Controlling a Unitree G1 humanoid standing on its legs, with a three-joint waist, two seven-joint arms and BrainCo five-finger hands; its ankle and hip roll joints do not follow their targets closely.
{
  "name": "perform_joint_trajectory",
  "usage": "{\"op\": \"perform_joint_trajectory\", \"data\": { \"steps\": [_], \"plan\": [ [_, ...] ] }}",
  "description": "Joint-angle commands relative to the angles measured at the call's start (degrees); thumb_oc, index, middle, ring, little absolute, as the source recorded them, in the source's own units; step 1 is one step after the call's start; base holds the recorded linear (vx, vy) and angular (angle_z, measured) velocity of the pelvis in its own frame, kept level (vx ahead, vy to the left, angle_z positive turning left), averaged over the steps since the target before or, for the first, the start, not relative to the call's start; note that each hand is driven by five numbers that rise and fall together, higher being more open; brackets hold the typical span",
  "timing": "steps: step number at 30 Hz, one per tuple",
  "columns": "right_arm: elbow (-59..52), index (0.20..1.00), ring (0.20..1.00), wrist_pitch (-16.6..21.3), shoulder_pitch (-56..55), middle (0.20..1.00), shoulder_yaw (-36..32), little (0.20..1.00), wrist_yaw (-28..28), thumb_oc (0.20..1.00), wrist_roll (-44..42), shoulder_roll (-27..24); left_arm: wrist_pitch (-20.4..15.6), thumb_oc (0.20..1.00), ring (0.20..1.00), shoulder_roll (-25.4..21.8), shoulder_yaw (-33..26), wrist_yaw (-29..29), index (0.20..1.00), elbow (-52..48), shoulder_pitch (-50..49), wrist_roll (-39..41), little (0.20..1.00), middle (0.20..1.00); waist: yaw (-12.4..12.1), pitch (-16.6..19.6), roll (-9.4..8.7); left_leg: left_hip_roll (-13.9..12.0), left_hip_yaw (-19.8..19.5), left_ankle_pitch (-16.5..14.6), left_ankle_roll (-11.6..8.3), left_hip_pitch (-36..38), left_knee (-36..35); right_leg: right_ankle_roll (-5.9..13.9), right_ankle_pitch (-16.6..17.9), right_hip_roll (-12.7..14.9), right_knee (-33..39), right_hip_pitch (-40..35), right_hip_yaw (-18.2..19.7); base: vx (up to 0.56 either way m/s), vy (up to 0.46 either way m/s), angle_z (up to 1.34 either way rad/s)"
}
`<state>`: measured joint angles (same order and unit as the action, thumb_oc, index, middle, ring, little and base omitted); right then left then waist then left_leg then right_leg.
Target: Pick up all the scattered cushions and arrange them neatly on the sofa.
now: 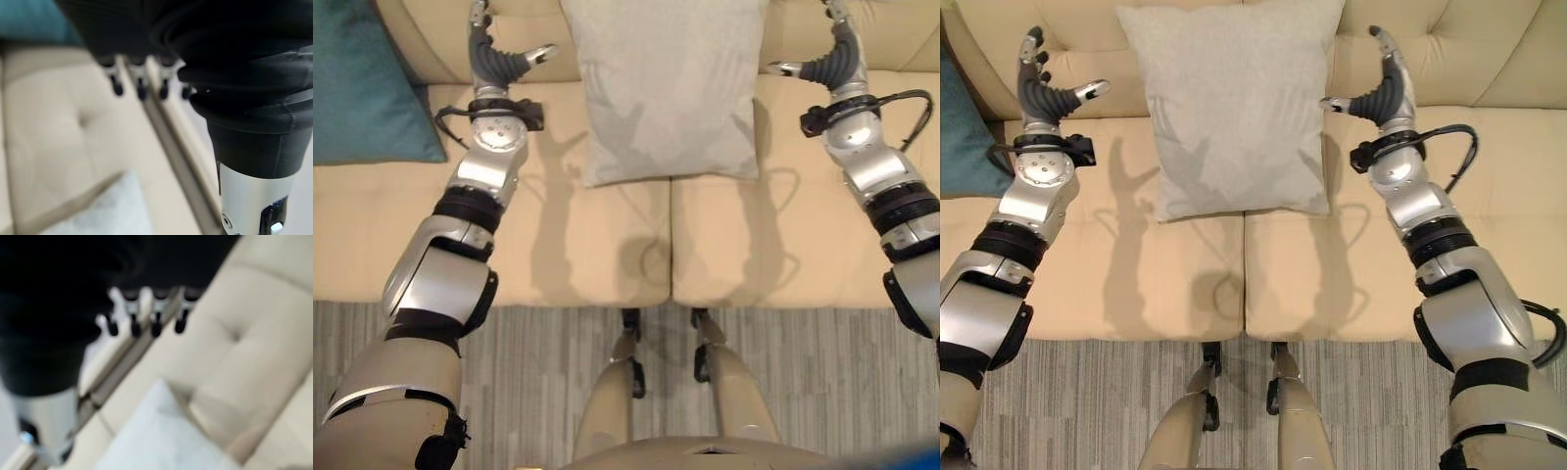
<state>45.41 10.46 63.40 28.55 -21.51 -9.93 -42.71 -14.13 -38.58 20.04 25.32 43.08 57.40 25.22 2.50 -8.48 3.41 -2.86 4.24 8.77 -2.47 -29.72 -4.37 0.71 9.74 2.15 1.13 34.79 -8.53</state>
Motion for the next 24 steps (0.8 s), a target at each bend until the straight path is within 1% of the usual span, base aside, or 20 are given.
{"op": "perform_joint_trajectory", "data": {
  "steps": [1, 2, 3, 4, 5, 6, 7, 8, 9, 10, 11, 14, 15, 17, 18, 20, 22, 24],
  "plan": [
    [-2.2, 1.0, 1.0, 2.5, -5.3, 1.0, -3.1, 1.0, 0.6, 1.0, 0.0, -2.0, -4.3, 1.0, 1.0, -1.2, -3.2, -1.7, 1.0, -4.2, -7.0, -2.0, 1.0, 1.0, -0.1, 1.6, -1.85, 0.6, 0.2, -1.0, -2.8, 4.2, -0.6, 5.93, 0.8, 2.1, 3.9, -5.1, 2.2, 0.0, 0.0, 0.0],
    [-4.1, 1.0, 1.0, 2.5, -8.9, 1.0, -4.5, 1.0, 1.3, 1.0, 1.2, -2.9, -4.7, 1.0, 1.0, -1.3, -4.6, -2.2, 1.0, -7.0, -10.7, -2.4, 1.0, 1.0, -0.1, 1.6, -1.97, 0.6, 0.3, -1.3, -2.74, 5.1, -0.6, 5.85, 0.5, 2.0, 3.9, -6.1, 2.2, 0.05, 0.001, 0.0],
    [-8.2, 1.0, 1.0, 2.6, -17.8, 1.0, -8.7, 1.0, 2.6, 1.0, 3.0, -3.0, -4.8, 1.0, 1.0, -0.2, -7.8, -4.0, 1.0, -12.2, -19.9, -3.6, 1.0, 1.0, -0.2, 1.9, -2.15, 0.6, 0.5, -1.9, -2.65, 7.4, -0.6, 5.79, 0.0, 1.9, 3.9, -8.3, 2.0, 0.0, 0.0, 0.0],
    [-8.4, 1.0, 1.0, 2.5, -18.0, 1.0, -8.8, 1.0, 2.5, 1.0, 3.0, -3.0, -4.7, 1.0, 1.0, -0.2, -7.8, -4.0, 1.0, -12.3, -20.1, -3.6, 1.0, 1.0, -0.2, 2.1, -2.25, 0.7, 0.5, -1.7, -2.62, 7.2, -0.6, 5.79, 0.2, 2.0, 3.9, -8.2, 2.1, 0.06, -0.011, 0.03],
    [-10.8, 1.0, 1.0, 2.6, -23.0, 1.0, -10.9, 1.0, 3.4, 1.0, 3.9, -3.1, -4.8, 1.0, 1.0, 0.0, -9.0, -4.8, 1.0, -15.1, -24.8, -4.6, 1.0, 1.0, -0.2, 2.2, -2.39, 0.6, 0.5, -2.2, -2.6, 8.6, -0.6, 5.72, -0.3, 1.9, 3.9, -9.7, 2.0, 0.05, -0.019, 0.04],
    [-12.1, 1.0, 1.0, 2.9, -27.5, 1.0, -13.2, 1.0, 4.1, 1.0, 4.1, -1.7, -4.5, 1.0, 1.0, 1.2, -10.0, -5.9, 1.0, -16.8, -29.1, -5.4, 1.0, 1.0, -0.1, 2.4, -2.5, 0.5, 0.5, -2.4, -2.6, 9.8, -0.6, 5.69, -0.6, 1.8, 3.9, -10.9, 1.8, 0.08, -0.025, 0.04],
    [-13.0, 1.0, 1.0, 2.9, -31.3, 1.0, -14.5, 1.0, 4.9, 1.0, 4.9, -1.4, -4.4, 1.0, 1.0, 2.1, -10.9, -6.7, 1.0, -18.0, -32.9, -5.7, 1.0, 1.0, -0.1, 2.8, -2.71, 0.5, 0.6, -2.5, -2.61, 10.9, -0.6, 5.68, -0.8, 2.0, 3.9, -11.9, 1.7, 0.07, -0.026, 0.03],
    [-14.7, 1.0, 1.0, 2.7, -36.3, 1.0, -15.6, 1.0, 6.1, 1.0, 6.5, -0.4, -4.0, 1.0, 1.0, 4.4, -11.9, -8.3, 1.0, -18.0, -37.3, -5.6, 1.0, 1.0, -0.1, 3.1, -2.87, 0.4, 0.6, -2.8, -2.7, 12.3, -0.6, 5.65, -1.3, 1.9, 3.9, -13.3, 1.5, 0.08, -0.034, 0.02],
    [-15.2, 1.0, 1.0, 2.9, -39.5, 1.0, -16.9, 1.0, 6.8, 1.0, 6.5, 1.1, -3.7, 1.0, 1.0, 5.5, -12.3, -9.3, 1.0, -17.7, -40.3, -5.9, 1.0, 1.0, -0.1, 3.1, -2.99, 0.2, 0.6, -3.2, -2.73, 13.6, -0.5, 5.63, -1.7, 1.8, 3.9, -14.6, 1.3, 0.1, -0.052, 0.03],
    [-15.4, 1.0, 1.0, 2.7, -46.6, 1.0, -18.5, 1.0, 8.7, 1.0, 7.9, 3.0, -2.6, 1.0, 1.0, 8.6, -13.9, -12.0, 1.0, -16.4, -46.9, -5.0, 1.0, 1.0, 0.2, 3.3, -3.24, 0.1, 0.5, -3.7, -2.65, 15.9, 0.1, 5.5, -2.4, 1.8, 3.9, -17.0, 1.1, 0.06, -0.039, 0.02],
    [-15.5, 1.0, 1.0, 2.7, -46.7, 1.0, -18.5, 1.0, 8.7, 1.0, 8.0, 3.0, -2.6, 1.0, 1.0, 8.6, -13.9, -12.0, 1.0, -16.5, -47.0, -5.0, 1.0, 1.0, 0.2, 3.4, -3.3, 0.2, 0.5, -3.5, -2.63, 15.8, 0.0, 5.5, -2.3, 1.8, 3.9, -16.9, 1.1, 0.05, -0.04, 0.03],
    [-13.0, 1.0, 1.0, 1.9, -52.9, 1.0, -18.5, 1.0, 11.4, 1.0, 10.5, 5.1, -1.2, 1.0, 1.0, 11.1, -14.1, -15.3, 1.0, -10.9, -53.2, -6.4, 1.0, 1.0, 0.5, 3.5, -3.63, -0.3, 0.3, -4.4, -2.63, 18.7, 1.7, 5.18, -3.6, 1.7, 3.4, -20.3, 1.0, 0.03, -0.026, 0.03],
    [-11.0, 1.0, 1.0, 2.2, -55.5, 1.0, -18.4, 1.0, 12.5, 1.0, 10.3, 6.9, -0.1, 1.0, 1.0, 13.1, -14.2, -16.5, 1.0, -7.3, -55.8, -6.3, 1.0, 1.0, 0.7, 3.6, -3.74, -0.6, 0.6, -4.6, -2.64, 20.1, 2.3, 5.07, -4.2, 1.7, 2.9, -21.8, 1.1, 0.04, -0.024, -0.04],
    [-10.3, 1.0, 1.0, 1.9, -57.0, 1.0, -18.7, 1.0, 12.7, 1.0, 10.8, 7.6, 0.3, 1.0, 1.0, 13.4, -14.3, -17.5, 1.0, -5.6, -57.0, -6.5, 1.0, 1.0, 0.9, 3.8, -3.81, -0.8, 0.8, -4.5, -2.71, 20.8, 2.8, 5.01, -4.5, 1.7, 2.3, -22.5, 1.0, 0.02, -0.009, -0.02],
    [-5.9, 1.0, 1.0, 1.5, -59.4, 1.0, -17.9, 1.0, 14.0, 1.0, 11.3, 10.1, 1.7, 1.0, 1.0, 16.3, -14.5, -19.0, 1.0, 1.6, -59.4, -7.0, 1.0, 1.0, 1.1, 4.2, -3.75, -1.1, 0.9, -4.3, -2.64, 23.1, 3.1, 4.9, -5.5, 1.4, 1.0, -24.4, 1.1, 0.0, 0.0, 0.0],
    [-2.6, 1.0, 1.0, 1.3, -61.4, 1.0, -17.9, 1.0, 14.9, 1.0, 11.5, 11.9, 2.7, 1.0, 1.0, 18.4, -14.8, -20.0, 1.0, 6.4, -60.8, -7.5, 1.0, 1.0, 1.3, 4.8, -3.74, -1.5, 1.1, -4.1, -2.75, 25.6, 2.6, 4.75, -6.5, 1.2, 0.0, -26.4, 1.0, 0.04, -0.019, 0.0],
    [0.9, 1.0, 1.0, 0.9, -63.3, 1.0, -17.4, 1.0, 15.9, 1.0, 12.0, 13.6, 3.5, 1.0, 1.0, 19.6, -14.1, -20.7, 1.0, 11.4, -61.2, -10.8, 1.0, 1.0, 1.6, 5.6, -3.81, -1.7, 1.2, -4.0, -2.8, 27.6, 2.3, 4.57, -7.4, 0.9, -0.7, -28.4, 0.8, 0.05, -0.035, 0.03],
    [6.3, 1.0, 1.0, 0.7, -65.1, 1.0, -17.1, 1.0, 16.3, 1.0, 12.3, 15.7, 4.5, 1.0, 1.0, 20.7, -13.0, -21.4, 1.0, 17.6, -61.0, -16.0, 1.0, 1.0, 2.2, 5.9, -3.95, -2.1, 1.2, -3.6, -3.3, 28.5, 3.3, 4.35, -8.1, 0.6, -1.2, -29.8, 0.7, 0.02, -0.04, 0.08]
  ]
}}
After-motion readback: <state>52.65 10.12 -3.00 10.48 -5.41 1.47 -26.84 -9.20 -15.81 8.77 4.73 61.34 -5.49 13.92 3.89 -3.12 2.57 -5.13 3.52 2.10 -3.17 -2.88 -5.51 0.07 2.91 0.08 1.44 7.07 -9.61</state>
